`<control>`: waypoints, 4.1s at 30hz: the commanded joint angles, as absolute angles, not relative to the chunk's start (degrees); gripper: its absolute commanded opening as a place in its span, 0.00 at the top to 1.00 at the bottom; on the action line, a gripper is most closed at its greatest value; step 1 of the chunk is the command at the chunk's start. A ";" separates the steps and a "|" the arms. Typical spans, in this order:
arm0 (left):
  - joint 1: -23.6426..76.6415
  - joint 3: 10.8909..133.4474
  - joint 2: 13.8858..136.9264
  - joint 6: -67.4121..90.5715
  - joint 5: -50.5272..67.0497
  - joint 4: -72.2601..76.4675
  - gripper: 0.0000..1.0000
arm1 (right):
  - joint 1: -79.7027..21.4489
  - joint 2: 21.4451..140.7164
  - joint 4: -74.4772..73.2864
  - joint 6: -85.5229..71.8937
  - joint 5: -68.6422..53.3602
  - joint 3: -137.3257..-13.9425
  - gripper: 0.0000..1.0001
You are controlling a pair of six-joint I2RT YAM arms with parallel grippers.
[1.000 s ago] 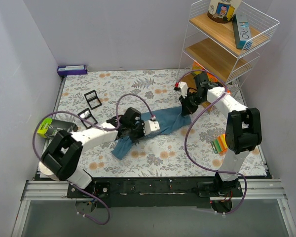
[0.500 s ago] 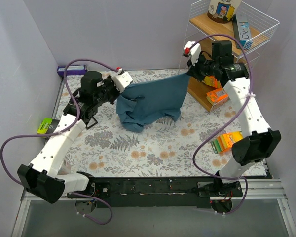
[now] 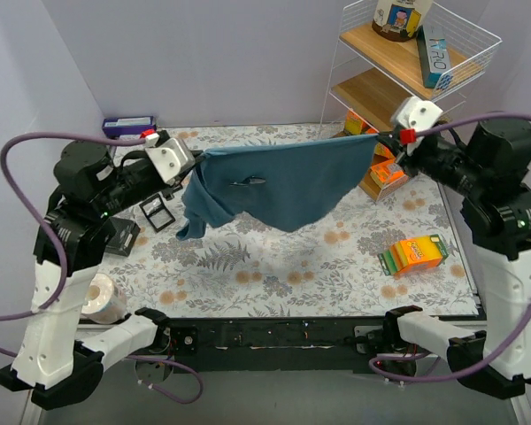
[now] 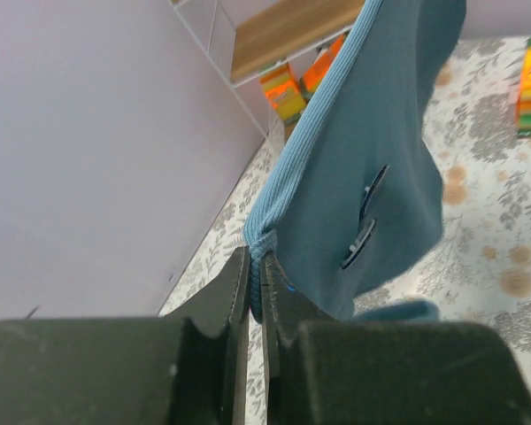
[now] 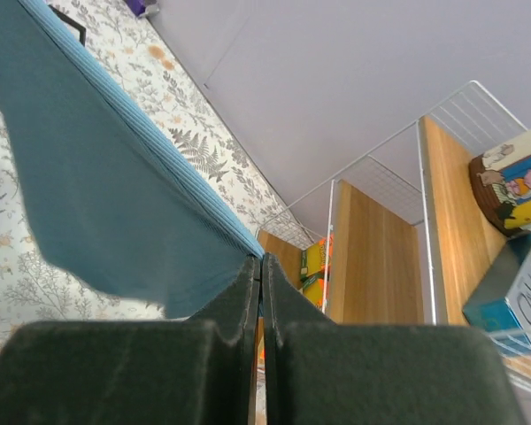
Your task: Remove the brooch from the garment
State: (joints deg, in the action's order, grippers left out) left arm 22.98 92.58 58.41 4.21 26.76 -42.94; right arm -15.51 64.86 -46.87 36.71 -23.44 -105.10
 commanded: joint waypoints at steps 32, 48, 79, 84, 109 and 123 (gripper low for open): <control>18.11 69.85 96.14 15.37 36.21 -19.34 1.00 | -15.47 91.74 -14.51 32.52 -13.11 -70.02 0.99; 15.47 87.39 108.22 18.81 35.15 -24.98 0.27 | -13.54 115.14 -24.07 31.99 -13.18 -92.81 0.67; 36.30 47.64 87.54 13.45 19.52 -10.11 0.51 | -15.73 88.94 -24.78 39.11 -22.15 -54.58 0.67; 36.30 46.85 87.89 11.61 17.14 -9.76 0.54 | -15.91 88.77 -25.40 40.43 -21.97 -53.88 0.67; 32.97 51.59 87.63 10.98 17.66 -14.75 1.00 | -15.91 91.23 -26.80 40.95 -21.36 -57.04 0.69; 14.77 56.33 87.62 5.44 5.28 -10.82 1.00 | -16.43 91.93 -28.48 40.08 -22.50 -57.92 0.70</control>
State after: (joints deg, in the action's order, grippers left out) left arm 17.72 55.81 87.74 8.16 12.34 -15.70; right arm -15.81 92.01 -27.16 40.69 -21.10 -56.55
